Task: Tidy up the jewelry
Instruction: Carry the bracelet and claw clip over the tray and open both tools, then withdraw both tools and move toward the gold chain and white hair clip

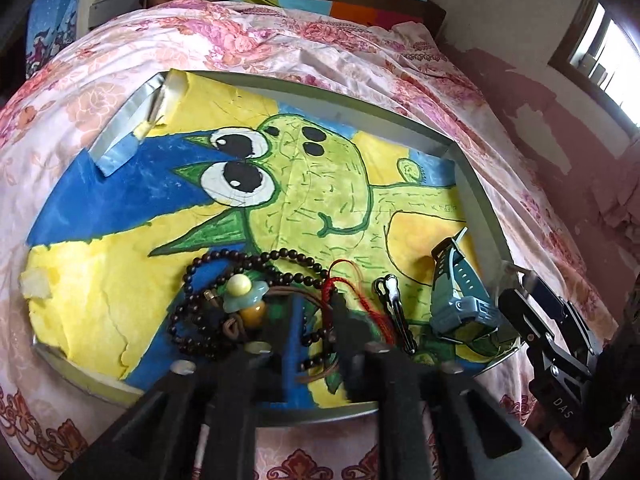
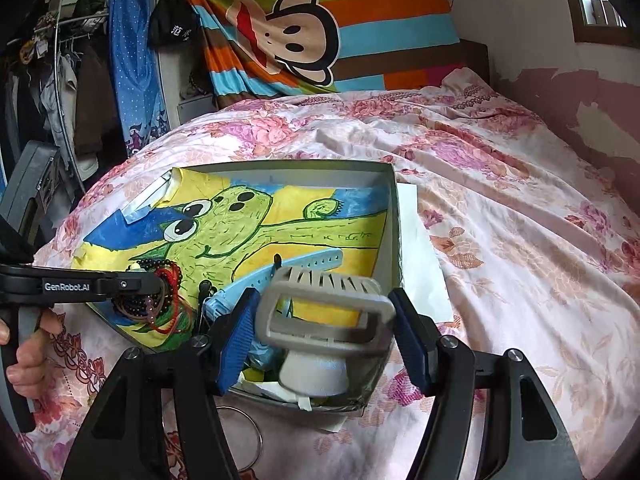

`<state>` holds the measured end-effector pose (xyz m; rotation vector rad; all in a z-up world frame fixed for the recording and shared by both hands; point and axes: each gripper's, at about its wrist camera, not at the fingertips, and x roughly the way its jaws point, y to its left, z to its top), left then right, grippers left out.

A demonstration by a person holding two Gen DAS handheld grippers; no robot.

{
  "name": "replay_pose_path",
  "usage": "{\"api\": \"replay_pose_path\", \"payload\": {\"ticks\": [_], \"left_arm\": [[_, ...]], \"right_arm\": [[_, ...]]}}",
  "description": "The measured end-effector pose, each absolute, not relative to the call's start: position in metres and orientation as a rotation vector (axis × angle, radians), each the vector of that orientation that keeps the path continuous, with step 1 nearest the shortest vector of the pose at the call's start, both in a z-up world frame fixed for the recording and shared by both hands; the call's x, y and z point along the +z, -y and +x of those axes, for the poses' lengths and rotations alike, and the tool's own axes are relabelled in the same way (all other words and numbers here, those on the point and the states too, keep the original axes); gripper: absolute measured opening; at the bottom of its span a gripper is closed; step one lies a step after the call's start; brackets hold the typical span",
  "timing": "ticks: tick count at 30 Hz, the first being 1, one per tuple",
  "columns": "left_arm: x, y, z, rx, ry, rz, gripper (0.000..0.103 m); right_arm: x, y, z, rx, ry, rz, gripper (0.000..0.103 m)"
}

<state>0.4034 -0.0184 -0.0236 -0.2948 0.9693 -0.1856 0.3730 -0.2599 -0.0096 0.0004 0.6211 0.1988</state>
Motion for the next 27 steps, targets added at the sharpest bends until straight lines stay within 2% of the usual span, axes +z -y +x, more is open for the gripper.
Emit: {"api": "replay_pose_path", "payload": {"ticks": [2, 6, 8, 10, 12, 15, 17, 27], "left_arm": [[-0.017, 0.011, 0.397, -0.183, -0.944, -0.341, 0.067], [0.008, -0.001, 0.375, -0.156, -0.85, -0.369, 0.082], [0.023, -0.005, 0.36, -0.144, -0.79, -0.369, 0.101], [0.037, -0.007, 0.344, -0.127, -0.727, -0.354, 0.103], [0.051, -0.008, 0.328, -0.107, -0.678, -0.324, 0.103], [0.073, -0.008, 0.303, -0.078, -0.61, -0.27, 0.103], [0.084, -0.009, 0.288, -0.061, -0.575, -0.234, 0.103], [0.1, -0.026, 0.189, -0.083, -0.441, -0.164, 0.103]], "right_arm": [[-0.006, 0.26, 0.371, 0.195, -0.614, -0.002, 0.069], [0.009, 0.261, 0.362, 0.191, -0.591, 0.007, 0.072], [0.019, 0.26, 0.355, 0.186, -0.566, 0.004, 0.075], [0.032, 0.258, 0.345, 0.194, -0.537, 0.006, 0.078], [0.046, 0.256, 0.333, 0.196, -0.503, 0.014, 0.088], [0.068, 0.258, 0.303, 0.198, -0.435, 0.047, 0.093], [0.079, 0.259, 0.284, 0.201, -0.392, 0.061, 0.102], [0.105, 0.268, 0.183, 0.175, -0.235, 0.103, 0.102]]}}
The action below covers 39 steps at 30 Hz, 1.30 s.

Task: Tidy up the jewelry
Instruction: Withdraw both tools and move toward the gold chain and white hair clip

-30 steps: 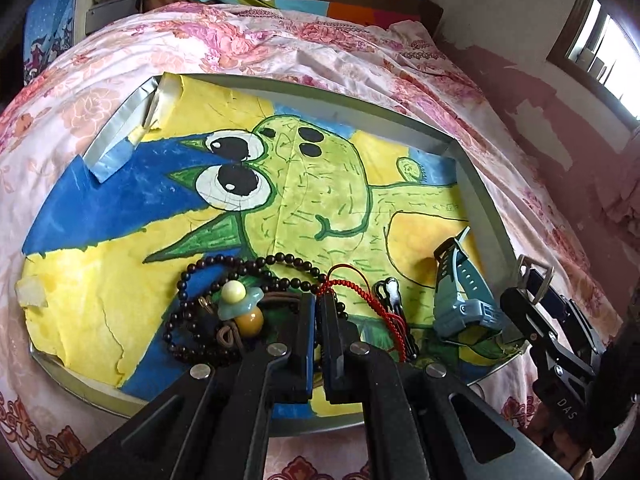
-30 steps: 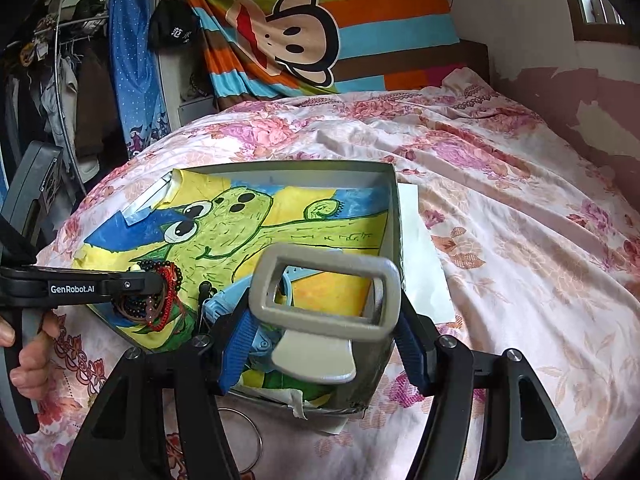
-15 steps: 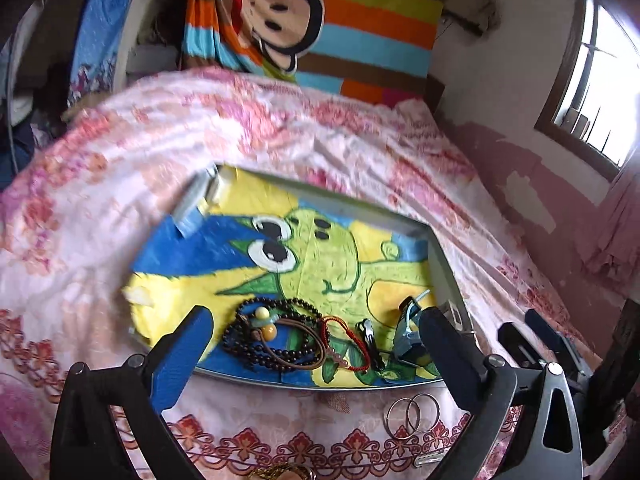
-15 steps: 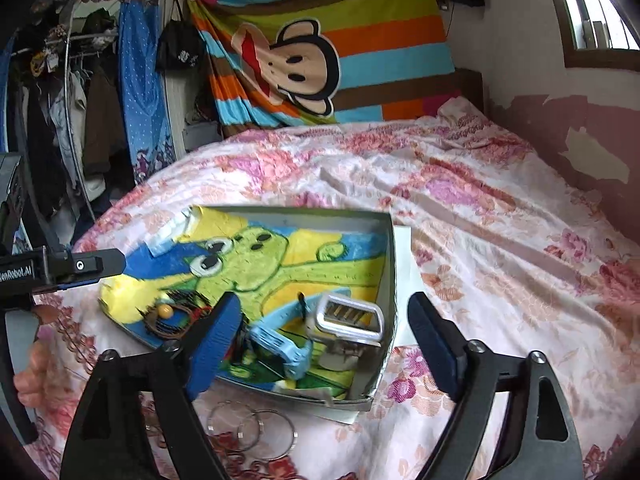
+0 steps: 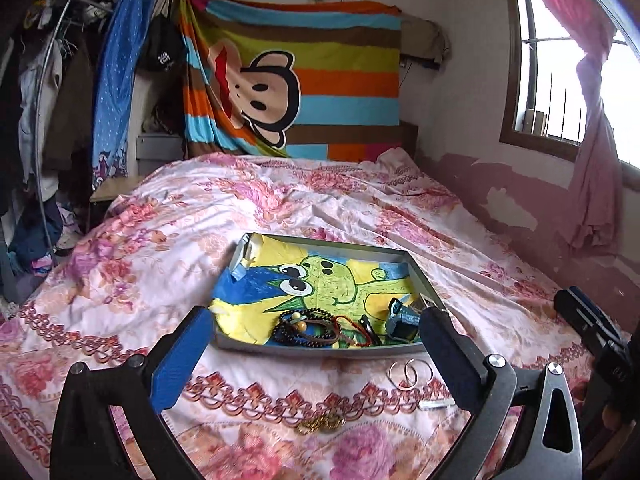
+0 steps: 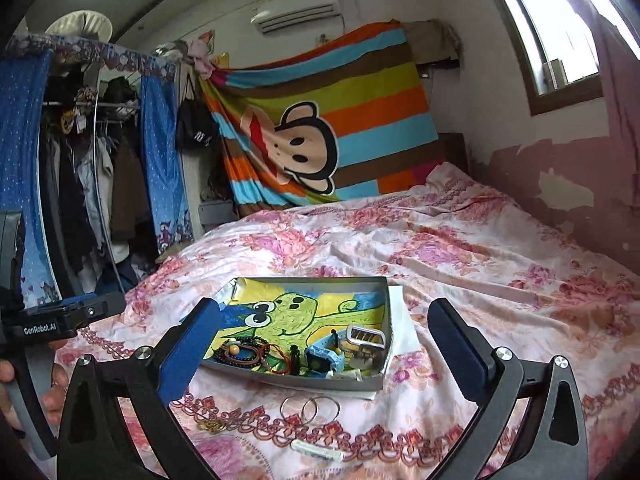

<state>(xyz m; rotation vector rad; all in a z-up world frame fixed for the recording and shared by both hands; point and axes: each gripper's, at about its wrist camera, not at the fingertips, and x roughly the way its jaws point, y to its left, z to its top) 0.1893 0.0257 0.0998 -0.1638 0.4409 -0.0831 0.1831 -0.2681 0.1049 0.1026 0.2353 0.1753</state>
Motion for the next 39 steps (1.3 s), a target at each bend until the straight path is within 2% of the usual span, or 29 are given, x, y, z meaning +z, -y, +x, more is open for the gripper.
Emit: {"api": "replay_pose_path", "payload": {"ticks": [10, 20, 28, 39], "left_arm": [[0.058, -0.031, 0.131, -0.039, -0.471, 0.014, 0.103], [0.0, -0.038, 0.147, -0.094, -0.717, -0.01, 0.103], [-0.012, -0.03, 0.147, -0.118, -0.753, 0.013, 0.103], [-0.015, -0.027, 0.155, -0.106, -0.782, 0.033, 0.103]], "right_arm": [[0.088, 0.287, 0.13, 0.109, -0.295, 0.146, 0.102], [0.042, 0.29, 0.153, 0.16, -0.484, 0.107, 0.102], [-0.002, 0.269, 0.169, 0.194, -0.644, 0.009, 0.102], [-0.018, 0.252, 0.174, 0.189, -0.712, -0.044, 0.102]]}}
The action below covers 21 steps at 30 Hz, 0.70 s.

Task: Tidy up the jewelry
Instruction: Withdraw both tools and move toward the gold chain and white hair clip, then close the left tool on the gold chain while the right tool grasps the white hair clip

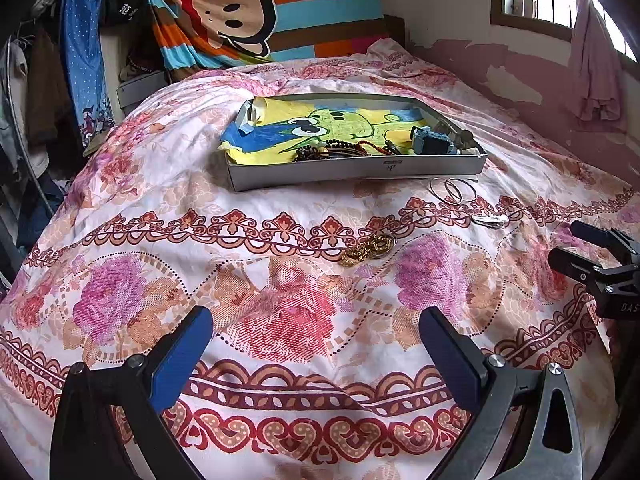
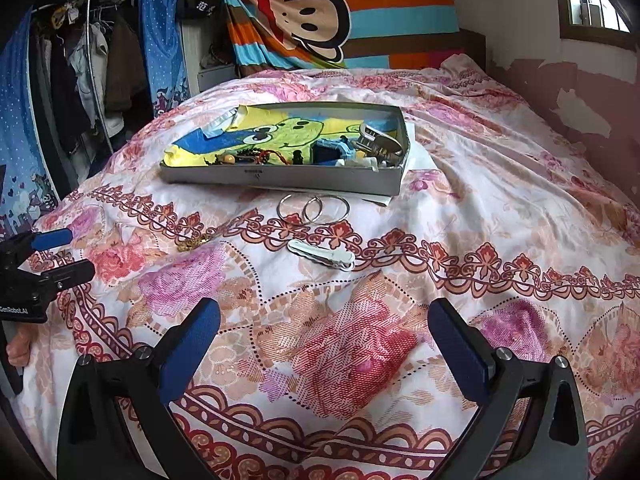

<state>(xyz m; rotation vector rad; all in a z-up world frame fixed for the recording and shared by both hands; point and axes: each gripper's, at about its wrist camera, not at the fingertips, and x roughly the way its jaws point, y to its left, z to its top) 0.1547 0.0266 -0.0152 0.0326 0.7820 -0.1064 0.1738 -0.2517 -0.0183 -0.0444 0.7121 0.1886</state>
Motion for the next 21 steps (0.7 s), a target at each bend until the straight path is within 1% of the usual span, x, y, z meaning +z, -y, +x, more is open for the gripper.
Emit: {"api": "replay_pose_path", "payload": {"ticks": [7, 14, 18, 21], "left_arm": [[-0.016, -0.023, 0.168, -0.129, -0.805, 0.045, 0.103], [-0.029, -0.024, 0.21, -0.197, -0.918, -0.022, 0.103], [-0.036, -0.026, 0.225, -0.214, -0.953, -0.074, 0.103], [-0.037, -0.029, 0.235, -0.229, -0.965, -0.102, 0.098]], "right_arm": [[-0.024, 0.253, 0.18, 0.17, -0.749, -0.034, 0.102], [-0.026, 0.246, 0.193, 0.179, -0.768, -0.064, 0.102], [-0.026, 0.246, 0.203, 0.18, -0.764, -0.074, 0.102], [-0.025, 0.247, 0.213, 0.193, -0.76, -0.076, 0.102]]}}
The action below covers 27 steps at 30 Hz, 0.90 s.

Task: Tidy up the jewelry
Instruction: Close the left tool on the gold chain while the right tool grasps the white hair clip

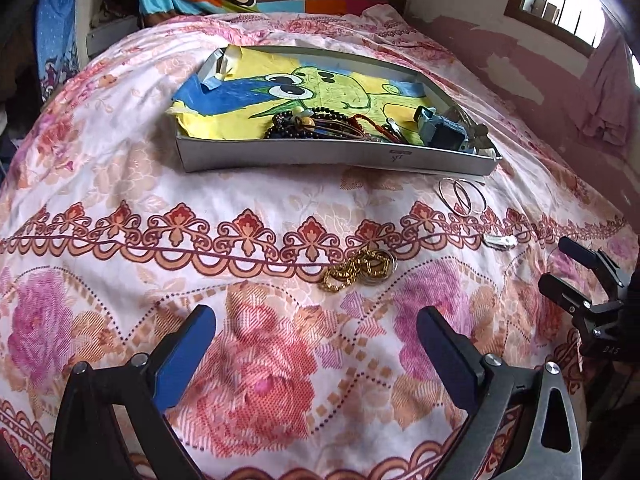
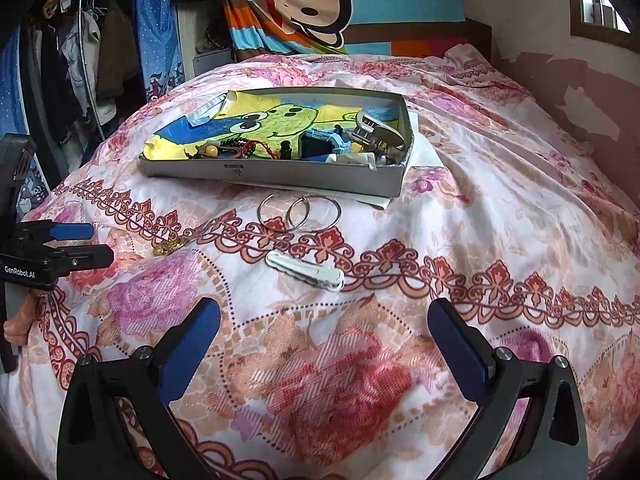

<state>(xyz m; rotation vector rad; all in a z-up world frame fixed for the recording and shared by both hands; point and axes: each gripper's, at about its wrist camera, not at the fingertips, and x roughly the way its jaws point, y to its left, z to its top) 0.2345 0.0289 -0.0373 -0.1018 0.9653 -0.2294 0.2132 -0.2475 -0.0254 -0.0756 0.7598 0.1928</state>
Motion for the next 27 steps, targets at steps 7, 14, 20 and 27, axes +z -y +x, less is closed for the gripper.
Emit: {"api": "replay_pose_path", "payload": {"ticks": [7, 14, 20, 27], "left_arm": [[-0.05, -0.026, 0.261, -0.29, -1.025, -0.09, 0.072], [-0.064, -0.013, 0.278, -0.35, -1.064, -0.004, 0.035], [-0.072, -0.011, 0.29, -0.411, -1.084, -0.003, 0.025], [-0.075, -0.02, 0.296, -0.446, -1.105, -0.063, 0.016]], "right_arm": [[-0.027, 0.247, 0.236, 0.259, -0.759, -0.09, 0.102], [-0.038, 0.237, 0.249, 0.293, -0.778, -0.136, 0.101], [-0.047, 0.232, 0.259, 0.313, -0.815, -0.144, 0.087], [-0.054, 0.235, 0.264, 0.328, -0.833, -0.118, 0.073]]}}
